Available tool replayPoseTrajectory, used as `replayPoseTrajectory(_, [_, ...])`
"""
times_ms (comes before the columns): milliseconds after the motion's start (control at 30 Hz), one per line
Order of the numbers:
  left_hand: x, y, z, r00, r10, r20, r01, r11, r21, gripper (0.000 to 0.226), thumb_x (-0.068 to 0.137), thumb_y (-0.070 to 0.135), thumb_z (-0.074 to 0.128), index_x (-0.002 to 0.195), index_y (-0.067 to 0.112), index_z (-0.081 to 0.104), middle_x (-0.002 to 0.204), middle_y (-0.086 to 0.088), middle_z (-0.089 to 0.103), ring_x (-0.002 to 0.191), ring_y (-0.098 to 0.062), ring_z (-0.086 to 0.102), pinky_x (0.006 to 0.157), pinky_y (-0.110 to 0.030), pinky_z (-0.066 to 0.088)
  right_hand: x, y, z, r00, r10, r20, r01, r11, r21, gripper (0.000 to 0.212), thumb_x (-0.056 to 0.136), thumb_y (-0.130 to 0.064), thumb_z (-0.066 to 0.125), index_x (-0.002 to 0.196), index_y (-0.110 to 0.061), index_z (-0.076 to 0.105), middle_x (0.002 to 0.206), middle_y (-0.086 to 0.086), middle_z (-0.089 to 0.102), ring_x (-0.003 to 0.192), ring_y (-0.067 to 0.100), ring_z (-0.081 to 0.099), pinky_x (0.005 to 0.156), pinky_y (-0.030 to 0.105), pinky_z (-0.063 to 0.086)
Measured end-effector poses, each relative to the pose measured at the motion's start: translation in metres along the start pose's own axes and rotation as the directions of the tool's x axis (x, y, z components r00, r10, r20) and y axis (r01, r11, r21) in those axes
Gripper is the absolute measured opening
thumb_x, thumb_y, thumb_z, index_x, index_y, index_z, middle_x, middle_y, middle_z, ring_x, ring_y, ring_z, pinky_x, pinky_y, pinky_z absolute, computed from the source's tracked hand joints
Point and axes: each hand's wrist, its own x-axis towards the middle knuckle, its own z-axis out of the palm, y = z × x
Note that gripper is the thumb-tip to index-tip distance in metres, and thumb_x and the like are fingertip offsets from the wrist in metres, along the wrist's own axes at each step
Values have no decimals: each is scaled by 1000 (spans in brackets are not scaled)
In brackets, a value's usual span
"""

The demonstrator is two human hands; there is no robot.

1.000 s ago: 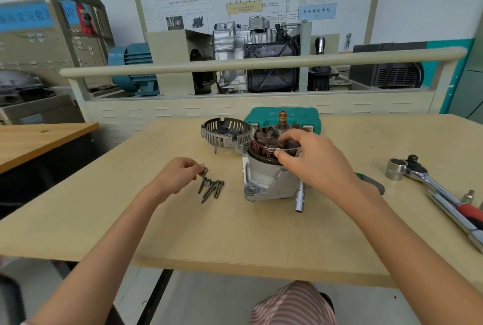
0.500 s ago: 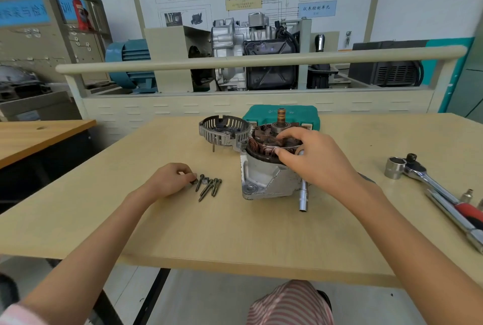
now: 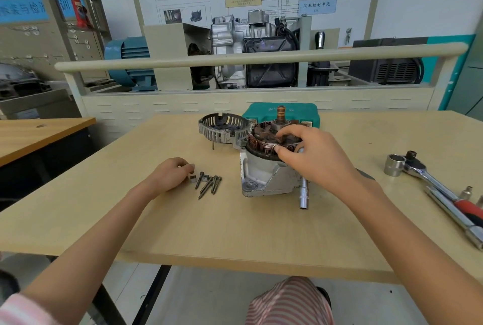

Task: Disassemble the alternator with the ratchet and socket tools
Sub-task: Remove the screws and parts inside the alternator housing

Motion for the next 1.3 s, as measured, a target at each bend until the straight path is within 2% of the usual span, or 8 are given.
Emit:
replayPoseTrajectory(100, [-2, 10, 4, 998, -30, 47, 32, 998, -54, 20, 96, 18, 40, 98, 11, 58, 74, -3, 55, 55, -17, 39, 46, -21, 28, 0, 0, 1, 1000, 0, -5, 0, 1000, 0, 33, 86, -31, 58, 119, -28, 58, 116, -2, 63, 87, 10, 48, 70, 26, 45])
replayPoseTrajectory(300, [-2, 15, 7, 998, -42, 54, 48, 992, -120, 16, 95, 9, 41, 101, 8, 55, 72, -4, 55, 53, -16, 41, 44, -22, 33, -1, -1, 0, 1000, -3, -8, 3, 1000, 1, 32, 86, -30, 59, 118, -27, 59, 113, -1, 64, 84, 10, 48, 73, 29, 49])
replayPoseTrajectory(567, [4, 7, 6, 991, 39, -125, -35, 999, 36, 7, 84, 13, 66, 88, 8, 68, 73, -4, 64, 60, -14, 52, 52, -23, 38, 0, 0, 1, 1000, -11, -3, 11, 1000, 7, 30, 86, -30, 59, 116, -28, 59, 110, -1, 64, 82, 11, 49, 70, 28, 48])
replayPoseTrajectory(800, [6, 5, 9, 988, 22, -151, -11, 997, 71, 14, 87, 21, 65, 91, 9, 70, 83, -9, 64, 84, -28, 60, 74, -32, 49, 0, 0, 1, 1000, -20, -8, 20, 1000, 12, 31, 86, -30, 58, 117, -28, 58, 109, -2, 64, 81, 11, 49, 68, 27, 48])
replayPoseTrajectory(900, [7, 5, 10, 990, 9, -139, 1, 998, 69, 16, 88, 20, 63, 96, 7, 70, 84, -11, 64, 77, -26, 59, 70, -29, 47, 0, 1, 0, 1000, -25, -13, 26, 1000, 12, 31, 86, -30, 58, 117, -28, 59, 109, -2, 64, 82, 12, 50, 70, 29, 50])
replayPoseTrajectory(1100, [6, 6, 10, 988, -4, -152, 14, 998, 65, 19, 91, 17, 57, 101, 6, 69, 102, -15, 66, 93, -29, 62, 76, -32, 48, 2, 3, 1, 999, -50, -6, 50, 999, 12, 29, 87, -31, 57, 115, -29, 59, 107, -2, 64, 83, 15, 54, 70, 30, 51])
replayPoseTrajectory(1233, [-5, 30, 17, 918, 190, -349, -210, 977, -21, 22, 92, 12, 51, 104, 12, 69, 106, -4, 67, 92, -15, 56, 79, -24, 39, 3, 7, -2, 998, -65, 24, 64, 997, 38, 26, 87, -35, 55, 112, -31, 60, 101, -6, 63, 85, 14, 58, 71, 32, 53])
replayPoseTrajectory(1300, [-13, 49, 21, 879, 290, -378, -366, 919, -145, 25, 93, 11, 49, 110, 16, 67, 110, 1, 65, 98, -10, 55, 81, -20, 39, 4, 10, -4, 996, -78, 37, 75, 994, 83, 22, 90, -35, 51, 110, -33, 62, 95, -13, 59, 79, 4, 56, 66, 26, 51])
